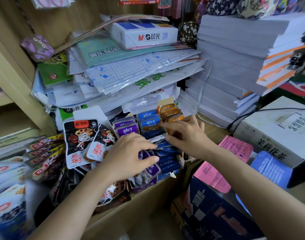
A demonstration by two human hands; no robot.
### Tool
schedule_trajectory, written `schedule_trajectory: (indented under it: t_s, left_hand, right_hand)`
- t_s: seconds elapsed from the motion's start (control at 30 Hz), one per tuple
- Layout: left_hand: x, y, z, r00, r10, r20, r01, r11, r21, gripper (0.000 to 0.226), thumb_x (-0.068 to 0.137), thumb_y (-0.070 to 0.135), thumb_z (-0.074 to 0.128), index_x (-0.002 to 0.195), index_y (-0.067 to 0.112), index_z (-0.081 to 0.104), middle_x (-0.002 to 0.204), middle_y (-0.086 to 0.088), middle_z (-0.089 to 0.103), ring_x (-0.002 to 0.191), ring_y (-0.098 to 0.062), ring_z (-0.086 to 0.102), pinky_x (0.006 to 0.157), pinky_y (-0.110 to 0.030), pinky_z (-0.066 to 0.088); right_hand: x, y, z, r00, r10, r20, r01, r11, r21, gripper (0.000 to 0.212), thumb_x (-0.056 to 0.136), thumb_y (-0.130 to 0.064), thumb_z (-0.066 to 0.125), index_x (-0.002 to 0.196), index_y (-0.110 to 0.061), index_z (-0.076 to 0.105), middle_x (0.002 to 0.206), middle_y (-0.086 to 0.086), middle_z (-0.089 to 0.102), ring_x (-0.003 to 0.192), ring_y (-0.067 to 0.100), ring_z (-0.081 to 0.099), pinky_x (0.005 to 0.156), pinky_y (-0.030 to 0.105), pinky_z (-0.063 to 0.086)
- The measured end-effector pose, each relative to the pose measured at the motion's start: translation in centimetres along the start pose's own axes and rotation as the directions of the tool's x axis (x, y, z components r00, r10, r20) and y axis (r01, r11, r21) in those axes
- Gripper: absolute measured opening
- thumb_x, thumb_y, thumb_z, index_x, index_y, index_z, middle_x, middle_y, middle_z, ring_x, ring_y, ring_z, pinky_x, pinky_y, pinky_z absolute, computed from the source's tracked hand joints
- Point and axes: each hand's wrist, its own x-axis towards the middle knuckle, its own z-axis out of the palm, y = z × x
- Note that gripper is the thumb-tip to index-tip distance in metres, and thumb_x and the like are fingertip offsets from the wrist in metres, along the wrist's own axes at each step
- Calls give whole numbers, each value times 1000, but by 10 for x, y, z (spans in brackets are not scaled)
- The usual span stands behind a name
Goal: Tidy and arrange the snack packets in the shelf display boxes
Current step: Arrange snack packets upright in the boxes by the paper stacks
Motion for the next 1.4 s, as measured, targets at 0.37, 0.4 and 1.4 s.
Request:
schedule_trajectory:
  t_s: [0.37,0.4,1.4]
  left_hand:
    - [-6,4,3,999,-16,-42,21,994,105,78,84,79,31,146,36,49,144,15,54,136,-4,41,113,-32,30]
    - [-6,3,2,999,-17,-32,21,994,105,80,83,80,27,145,36,51,143,16,55,136,-4,41,113,-32,30]
    - [15,19,9,957,-98,-272,117,992,56,35,93,60,53,103,35,76,103,19,71,92,-2,62,76,-21,44]
  right_hand:
    - [12,1,12,997,-56,-46,56,998,16,19,94,-33,62,109,-34,74,136,-19,54,128,11,30,92,42,27]
    - [13,1,13,997,-58,-46,59,998,20,22,95,-31,61,115,-33,72,135,-20,57,129,10,33,93,41,26]
    - [-2,45,-64,854,253,-454,-65,919,389,19,97,-10,62,111,-18,72,91,-5,72,83,13,69,77,34,58]
